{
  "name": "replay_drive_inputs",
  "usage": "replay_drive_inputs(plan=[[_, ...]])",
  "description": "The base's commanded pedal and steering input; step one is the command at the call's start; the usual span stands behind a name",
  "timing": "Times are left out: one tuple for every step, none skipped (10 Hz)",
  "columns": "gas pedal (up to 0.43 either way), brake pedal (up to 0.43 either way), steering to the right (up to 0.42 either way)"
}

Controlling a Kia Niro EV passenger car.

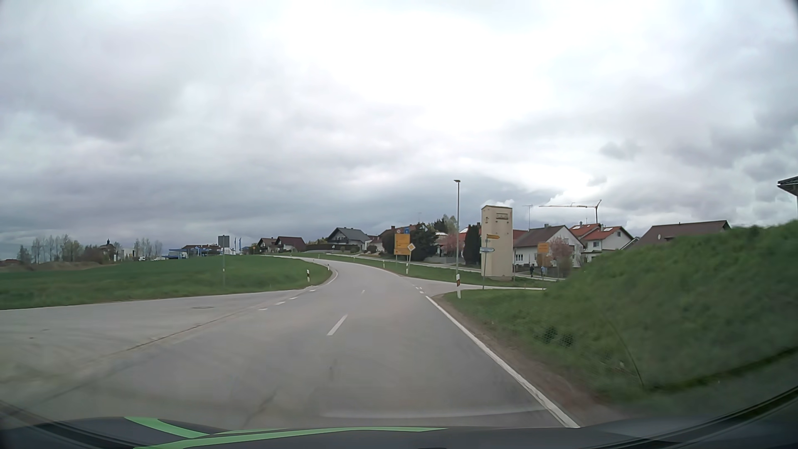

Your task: Follow the waypoints while adhering to traffic rules and regulations

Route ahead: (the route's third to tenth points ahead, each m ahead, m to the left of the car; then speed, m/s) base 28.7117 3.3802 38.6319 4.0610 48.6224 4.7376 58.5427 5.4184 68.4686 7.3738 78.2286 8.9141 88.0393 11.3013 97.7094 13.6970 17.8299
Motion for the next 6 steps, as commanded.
replay_drive_inputs(plan=[[0.15, 0.0, 0.0], [0.15, 0.0, -0.001], [0.15, 0.0, -0.004], [0.15, 0.0, -0.007], [0.15, 0.0, -0.008], [0.15, 0.0, -0.008]])
